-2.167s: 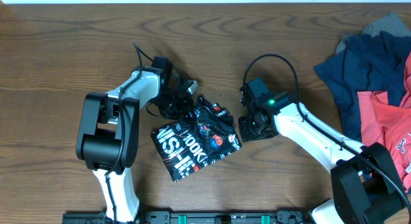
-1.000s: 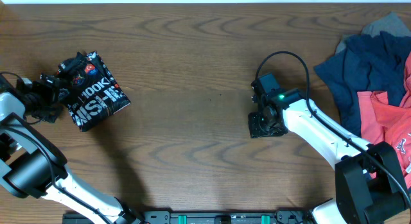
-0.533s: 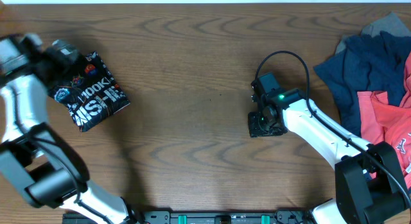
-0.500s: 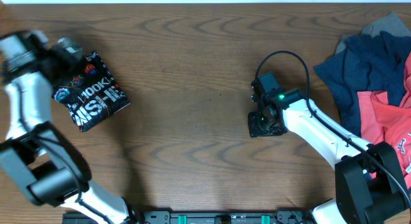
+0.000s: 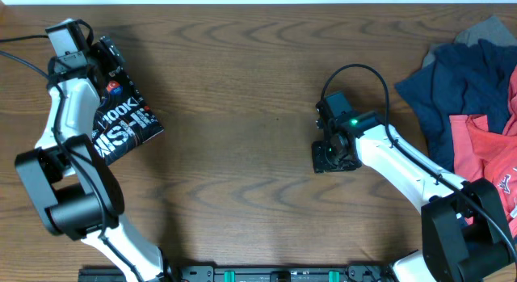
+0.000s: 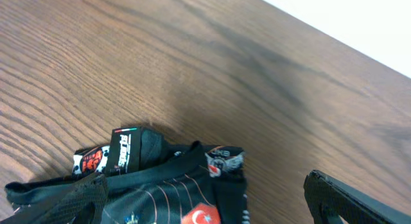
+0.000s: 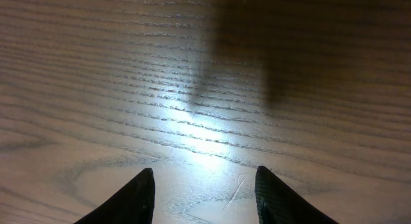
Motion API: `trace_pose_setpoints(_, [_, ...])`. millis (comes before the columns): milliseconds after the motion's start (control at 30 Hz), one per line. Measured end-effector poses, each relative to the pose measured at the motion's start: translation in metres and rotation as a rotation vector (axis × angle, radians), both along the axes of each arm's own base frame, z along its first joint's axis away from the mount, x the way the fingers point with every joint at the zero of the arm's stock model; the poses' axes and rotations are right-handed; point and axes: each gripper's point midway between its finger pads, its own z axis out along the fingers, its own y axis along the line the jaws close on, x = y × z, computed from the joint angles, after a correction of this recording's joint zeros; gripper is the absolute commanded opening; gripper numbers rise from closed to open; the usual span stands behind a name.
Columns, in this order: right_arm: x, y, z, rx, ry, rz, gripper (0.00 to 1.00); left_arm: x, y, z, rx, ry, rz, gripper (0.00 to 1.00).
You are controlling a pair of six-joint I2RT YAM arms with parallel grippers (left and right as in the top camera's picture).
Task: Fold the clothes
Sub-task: 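Lower the jersey onto the table and open the left gripper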
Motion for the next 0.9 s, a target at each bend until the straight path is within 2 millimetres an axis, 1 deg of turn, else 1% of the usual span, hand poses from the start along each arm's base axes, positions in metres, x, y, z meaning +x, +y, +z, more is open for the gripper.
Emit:
trace_pose_setpoints(167, [-0.003,-0.001,0.000,-0.005,0.010,0.000,0.49,0.010,0.008,-0.036,0.010,0.063,0.003,0.98])
trace_pose_setpoints(267, [-0.003,-0.002,0.000,-0.006,0.013,0.000,0.50,0.012,0.012,-0.052,0.011,0.079,0.009,0.98])
trace_pose_setpoints(433, [-0.005,-0.002,0.000,-0.009,0.018,0.000,0.50,0.013,0.018,-0.060,0.014,0.083,0.022,0.99])
trace_pose_setpoints(467, [-0.005,-0.002,-0.001,-0.010,0.021,0.000,0.50,0.013,0.019,-0.062,0.014,0.085,0.022,0.98])
trace_pose_setpoints(500, [-0.005,-0.003,-0.001,-0.010,0.022,0.000,0.50,0.014,0.019,-0.063,0.013,0.086,0.023,0.95])
trace_pose_setpoints(633, [-0.007,-0.003,-0.001,-0.013,0.027,0.000,0.50,0.014,0.019,-0.072,0.009,0.099,0.023,0.68])
trace_pose_setpoints(667, [-0.007,-0.003,-0.001,-0.013,0.028,0.000,0.50,0.014,0.019,-0.074,0.010,0.102,0.022,0.64])
trace_pose_setpoints(800, [-0.007,-0.003,-0.001,-0.014,0.030,0.000,0.51,0.014,0.019,-0.077,0.015,0.111,0.011,0.61])
trace_pose_setpoints(900, [-0.007,-0.003,-0.001,-0.014,0.030,0.000,0.51,0.013,0.019,-0.077,0.014,0.110,0.014,0.47])
